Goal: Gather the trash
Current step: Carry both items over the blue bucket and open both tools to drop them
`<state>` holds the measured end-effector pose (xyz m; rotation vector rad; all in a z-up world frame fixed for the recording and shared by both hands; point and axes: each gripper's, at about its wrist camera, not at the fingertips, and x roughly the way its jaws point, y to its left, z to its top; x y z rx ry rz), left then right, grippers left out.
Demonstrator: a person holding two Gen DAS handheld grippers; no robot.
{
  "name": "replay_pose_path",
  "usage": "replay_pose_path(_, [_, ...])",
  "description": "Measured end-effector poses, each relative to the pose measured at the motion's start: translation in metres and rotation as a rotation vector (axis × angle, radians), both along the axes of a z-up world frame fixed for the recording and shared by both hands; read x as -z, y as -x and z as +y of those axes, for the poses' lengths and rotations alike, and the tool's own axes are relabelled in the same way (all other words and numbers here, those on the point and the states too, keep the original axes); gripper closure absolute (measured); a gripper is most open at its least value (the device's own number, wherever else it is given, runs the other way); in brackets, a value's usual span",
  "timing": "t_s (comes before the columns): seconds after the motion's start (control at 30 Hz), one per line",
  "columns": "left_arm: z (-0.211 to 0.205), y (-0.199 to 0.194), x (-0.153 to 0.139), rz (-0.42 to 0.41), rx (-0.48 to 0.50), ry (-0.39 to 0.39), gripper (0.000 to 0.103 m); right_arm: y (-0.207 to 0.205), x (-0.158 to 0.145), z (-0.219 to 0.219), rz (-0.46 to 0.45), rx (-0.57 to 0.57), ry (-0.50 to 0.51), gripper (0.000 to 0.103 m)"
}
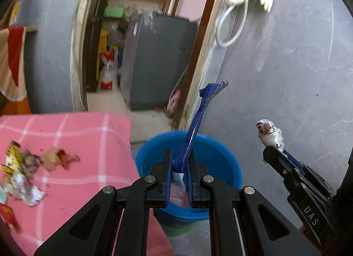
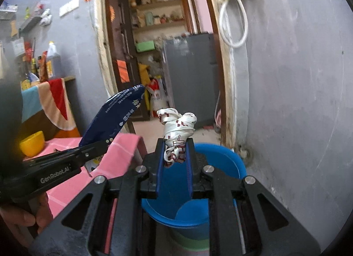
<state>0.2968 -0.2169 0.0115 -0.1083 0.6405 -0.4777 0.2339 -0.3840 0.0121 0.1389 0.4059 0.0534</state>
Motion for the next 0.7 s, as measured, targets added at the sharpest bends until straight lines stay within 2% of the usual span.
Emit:
replay_pose_path(0.2, [-0.016,-0.027,0.029,0.111,0.016,-0.039,0.094,-0.019,0.028,-0.014,0.095,0.015,-0.039,0.086])
replay_pose_path(0.37, [-0.021,-0.038,0.045,0.186,0.024,-0.050,0.093,-0.032,0.039,-0.019,0.137,0.019,-0.066,0.083])
replay_pose_path(0.47, [-0.017,-0.040,0.048,0.210,0.025,-0.048,0.088,-0.039,0.042,-0.019,0.152,0.018,-0.069,0.082])
replay_pose_path(0.53, [-0.014,-0.041,0.048,0.214,0.020,-0.042,0.076,-0.042,0.044,-0.018,0.159,0.020,-0.064,0.081])
replay_pose_path(0.7, [0.000,-0.036,0.043,0.198,0.001,-0.017,0.073,-0.043,0.044,-0.016,0.164,0.021,-0.057,0.077])
